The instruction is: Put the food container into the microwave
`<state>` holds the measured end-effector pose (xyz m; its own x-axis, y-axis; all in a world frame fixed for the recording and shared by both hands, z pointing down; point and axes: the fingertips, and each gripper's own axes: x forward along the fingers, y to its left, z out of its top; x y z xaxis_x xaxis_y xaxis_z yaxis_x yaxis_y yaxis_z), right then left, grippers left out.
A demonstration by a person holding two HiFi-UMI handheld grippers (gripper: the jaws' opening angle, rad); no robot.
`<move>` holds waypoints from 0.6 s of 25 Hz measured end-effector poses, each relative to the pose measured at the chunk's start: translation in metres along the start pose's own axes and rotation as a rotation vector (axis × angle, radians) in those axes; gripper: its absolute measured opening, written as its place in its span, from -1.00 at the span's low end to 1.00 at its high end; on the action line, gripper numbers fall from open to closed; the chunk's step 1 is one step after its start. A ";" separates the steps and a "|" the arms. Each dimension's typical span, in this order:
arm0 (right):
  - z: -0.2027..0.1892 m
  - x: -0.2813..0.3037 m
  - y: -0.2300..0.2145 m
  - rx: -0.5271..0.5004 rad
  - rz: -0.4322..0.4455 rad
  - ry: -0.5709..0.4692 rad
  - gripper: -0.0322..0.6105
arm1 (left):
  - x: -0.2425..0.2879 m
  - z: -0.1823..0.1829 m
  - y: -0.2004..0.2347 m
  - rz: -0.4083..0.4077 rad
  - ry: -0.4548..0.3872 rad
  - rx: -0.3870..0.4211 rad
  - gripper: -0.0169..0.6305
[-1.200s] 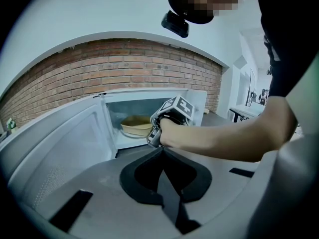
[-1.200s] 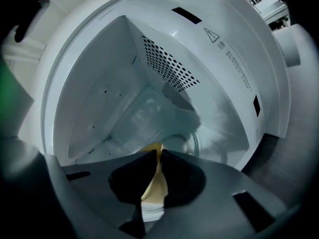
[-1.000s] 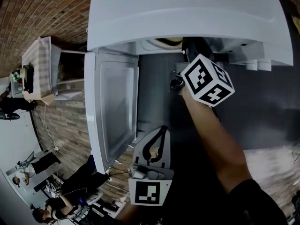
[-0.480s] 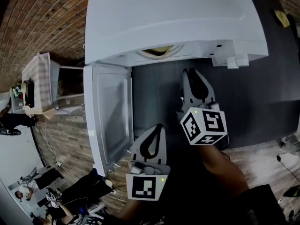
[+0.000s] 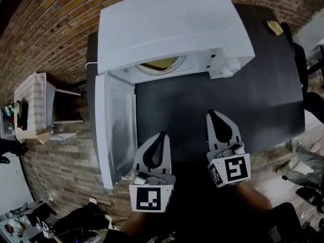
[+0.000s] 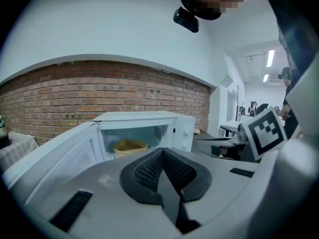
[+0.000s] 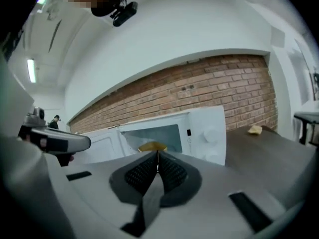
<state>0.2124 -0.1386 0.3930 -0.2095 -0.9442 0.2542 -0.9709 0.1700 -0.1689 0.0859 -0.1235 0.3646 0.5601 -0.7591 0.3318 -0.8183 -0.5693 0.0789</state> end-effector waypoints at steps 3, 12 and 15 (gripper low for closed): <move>0.009 -0.035 0.007 -0.034 -0.031 -0.011 -0.70 | -0.025 0.008 0.011 -0.001 -0.043 -0.009 -0.92; -0.003 -0.108 0.053 -0.048 -0.046 0.050 -0.70 | -0.093 0.005 0.011 -0.038 -0.114 0.024 -0.92; -0.009 -0.124 0.067 -0.087 -0.066 0.043 -0.70 | -0.113 -0.006 0.011 -0.051 -0.111 0.018 -0.92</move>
<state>0.1722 -0.0076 0.3583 -0.1476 -0.9415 0.3030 -0.9888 0.1332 -0.0678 0.0127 -0.0424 0.3337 0.6123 -0.7588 0.2221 -0.7867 -0.6127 0.0755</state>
